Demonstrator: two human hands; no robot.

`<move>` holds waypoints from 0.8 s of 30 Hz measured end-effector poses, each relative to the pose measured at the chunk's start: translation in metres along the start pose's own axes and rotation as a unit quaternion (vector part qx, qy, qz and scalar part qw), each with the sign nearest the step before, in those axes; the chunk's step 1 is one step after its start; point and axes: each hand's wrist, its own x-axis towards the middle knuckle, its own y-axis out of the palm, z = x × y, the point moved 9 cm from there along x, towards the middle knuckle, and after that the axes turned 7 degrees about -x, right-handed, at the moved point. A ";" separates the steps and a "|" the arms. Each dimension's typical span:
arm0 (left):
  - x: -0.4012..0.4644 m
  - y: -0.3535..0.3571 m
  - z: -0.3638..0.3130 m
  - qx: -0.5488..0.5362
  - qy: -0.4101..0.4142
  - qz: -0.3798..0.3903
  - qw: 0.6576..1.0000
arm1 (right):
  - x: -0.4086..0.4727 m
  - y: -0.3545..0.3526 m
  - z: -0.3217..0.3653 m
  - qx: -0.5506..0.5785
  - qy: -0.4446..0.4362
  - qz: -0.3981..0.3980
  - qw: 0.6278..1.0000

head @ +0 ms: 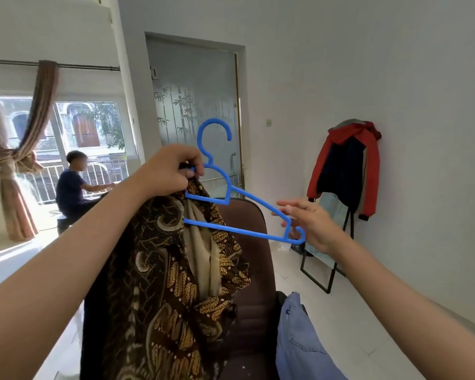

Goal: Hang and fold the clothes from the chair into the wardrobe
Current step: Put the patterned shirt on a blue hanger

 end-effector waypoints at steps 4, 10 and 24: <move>-0.011 -0.011 0.010 -0.016 -0.022 -0.009 1.000 | -0.001 0.039 -0.032 0.124 0.091 0.100 0.983; -0.019 -0.023 0.017 -0.028 -0.039 -0.026 0.998 | -0.016 0.095 -0.052 0.020 0.060 0.200 0.978; -0.030 -0.032 0.034 -0.053 -0.058 -0.018 0.997 | -0.014 0.059 -0.046 0.061 0.029 0.094 0.993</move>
